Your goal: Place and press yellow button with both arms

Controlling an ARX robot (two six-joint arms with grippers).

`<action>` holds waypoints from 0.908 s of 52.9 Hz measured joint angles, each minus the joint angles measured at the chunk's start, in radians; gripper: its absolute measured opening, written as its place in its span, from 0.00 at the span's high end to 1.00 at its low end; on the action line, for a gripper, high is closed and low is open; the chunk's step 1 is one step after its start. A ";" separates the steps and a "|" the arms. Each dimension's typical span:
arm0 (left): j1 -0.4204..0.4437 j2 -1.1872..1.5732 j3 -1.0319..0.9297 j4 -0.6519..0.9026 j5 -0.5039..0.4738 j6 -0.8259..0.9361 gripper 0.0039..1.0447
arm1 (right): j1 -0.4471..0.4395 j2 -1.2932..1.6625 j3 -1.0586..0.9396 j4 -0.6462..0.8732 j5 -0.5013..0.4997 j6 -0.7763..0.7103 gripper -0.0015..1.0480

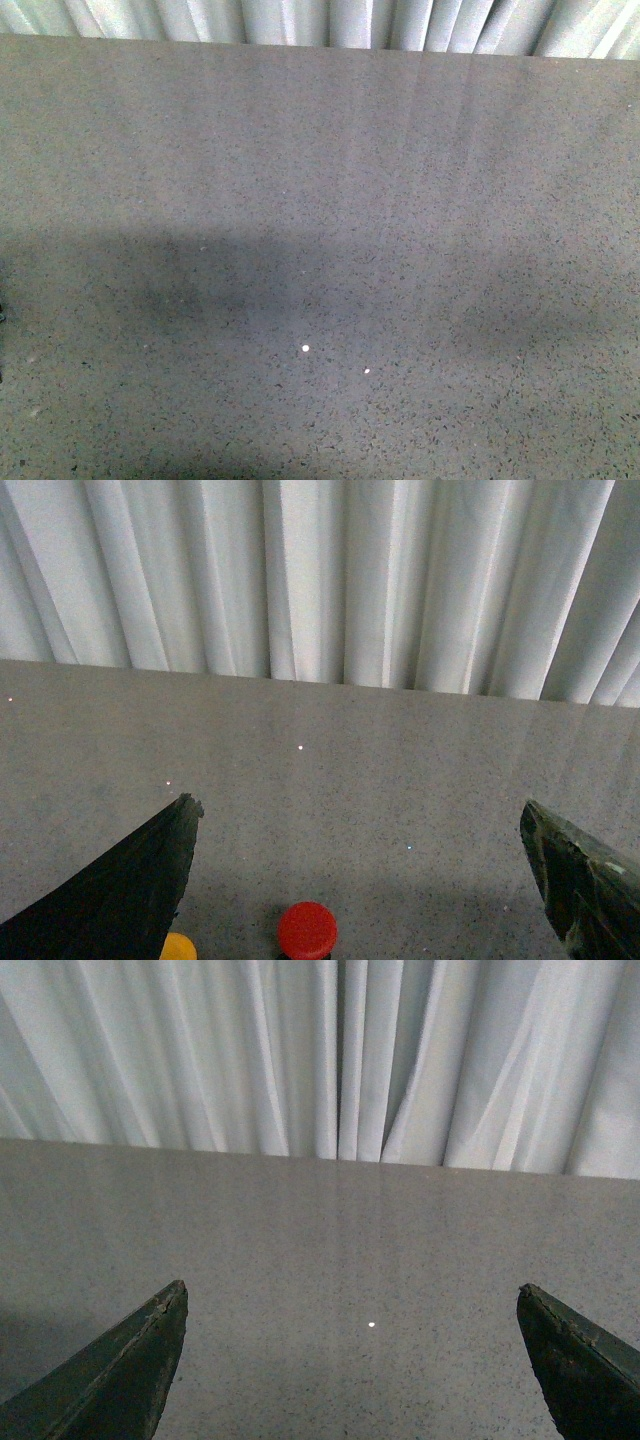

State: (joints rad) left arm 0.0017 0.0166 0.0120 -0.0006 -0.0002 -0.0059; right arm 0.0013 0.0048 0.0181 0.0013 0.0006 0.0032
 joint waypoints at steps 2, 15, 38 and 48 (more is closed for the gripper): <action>0.000 0.000 0.000 0.000 0.000 0.000 0.09 | 0.000 0.000 0.000 0.000 0.000 0.000 0.09; 0.000 0.000 0.000 0.000 0.000 0.000 0.09 | 0.000 0.000 0.000 0.000 0.000 0.000 0.09; 0.000 0.000 0.000 0.000 0.000 0.000 0.09 | 0.000 0.000 0.000 0.000 0.000 0.000 0.09; 0.065 0.279 0.105 -0.140 -0.132 -0.193 0.09 | 0.000 0.000 0.000 0.000 0.001 0.000 0.09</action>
State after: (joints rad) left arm 0.0666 0.2958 0.1165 -0.1402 -0.1326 -0.1986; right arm 0.0013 0.0048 0.0181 0.0013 0.0013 0.0032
